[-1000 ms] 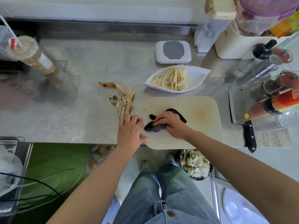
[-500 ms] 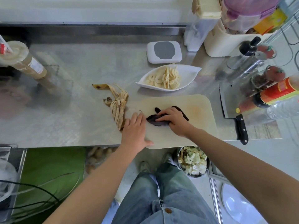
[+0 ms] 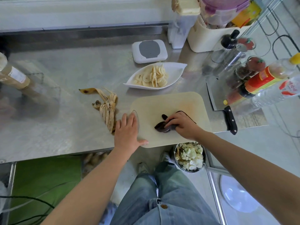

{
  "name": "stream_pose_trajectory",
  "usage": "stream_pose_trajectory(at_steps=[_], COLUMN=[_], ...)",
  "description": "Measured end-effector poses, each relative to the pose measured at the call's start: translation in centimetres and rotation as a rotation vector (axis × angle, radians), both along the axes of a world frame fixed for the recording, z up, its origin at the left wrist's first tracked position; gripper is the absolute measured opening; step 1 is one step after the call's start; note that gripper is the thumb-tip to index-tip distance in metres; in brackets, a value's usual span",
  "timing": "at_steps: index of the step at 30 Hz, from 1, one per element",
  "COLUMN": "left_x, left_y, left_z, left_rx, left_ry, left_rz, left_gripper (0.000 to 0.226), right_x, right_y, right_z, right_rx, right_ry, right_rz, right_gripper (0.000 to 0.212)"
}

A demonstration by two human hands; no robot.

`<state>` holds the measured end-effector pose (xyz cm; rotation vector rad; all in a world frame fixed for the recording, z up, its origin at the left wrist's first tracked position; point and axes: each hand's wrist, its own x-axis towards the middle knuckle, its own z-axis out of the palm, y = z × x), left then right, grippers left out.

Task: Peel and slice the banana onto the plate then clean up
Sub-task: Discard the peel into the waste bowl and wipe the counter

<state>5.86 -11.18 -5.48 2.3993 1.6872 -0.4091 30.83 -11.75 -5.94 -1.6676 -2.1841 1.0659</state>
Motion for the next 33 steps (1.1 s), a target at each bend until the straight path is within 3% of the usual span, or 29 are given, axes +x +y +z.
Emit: stream_pose_trajectory(at_steps=[3,6,8,10,12,15,17,19,23,25,27,31,33], left_x=[0.1,0.3,0.5,0.8,1.2,1.7,2.0,2.1,2.2,2.1,2.0,2.1,2.1], left_y=[0.1,0.2,0.4,0.4,0.2,-0.2,-0.3,-0.3,-0.3,-0.3,-0.2,-0.3,-0.3], left_z=[-0.1,-0.1,-0.2,-0.4,-0.6,-0.6,-0.5,-0.5,-0.8,-0.8,-0.8,-0.7,-0.8], left_rx=[-0.005,-0.02,-0.059,-0.116,-0.146,-0.117,-0.107,-0.103,-0.115,-0.123,-0.134,-0.139,-0.136], left_ry=[0.006,-0.057,-0.134,-0.175,-0.159,-0.122,-0.106,-0.095,-0.071,-0.064,-0.068,-0.079,-0.075], left_rz=[-0.001,-0.02,-0.104,-0.179,-0.195,-0.182,-0.177,-0.177,-0.187,-0.197,-0.201,-0.193,-0.191], left_gripper=[0.122,0.119,0.114,0.113,0.116,0.118,0.118,0.117,0.116,0.116,0.116,0.116,0.116], right_x=[0.9,1.6,1.9,2.0,0.9,-1.6,-2.5,-2.6,-0.6,1.7,4.3,6.7,4.0], right_y=[0.3,1.7,2.2,2.0,1.2,-0.3,-1.2,-2.0,-5.1,-6.0,-6.6,-6.0,-4.9], right_z=[2.4,2.8,2.0,1.3,1.0,-1.0,-2.2,-2.5,-3.1,-3.0,-3.0,-2.5,-2.0], right_rx=[-0.237,-0.306,-0.263,-0.003,0.209,0.149,0.162,0.23,0.334,0.336,0.388,0.362,0.345], right_ry=[0.25,0.377,0.193,-0.111,-0.171,-0.271,-0.322,-0.255,-0.173,-0.158,-0.168,-0.215,-0.145], right_rz=[-0.224,-0.469,-0.528,-0.612,-0.649,-0.431,-0.357,-0.319,0.012,0.052,-0.079,-0.604,-0.624], right_gripper=[0.037,0.046,0.057,0.062,0.059,0.066,0.06,0.048,0.056,0.059,0.057,0.052,0.049])
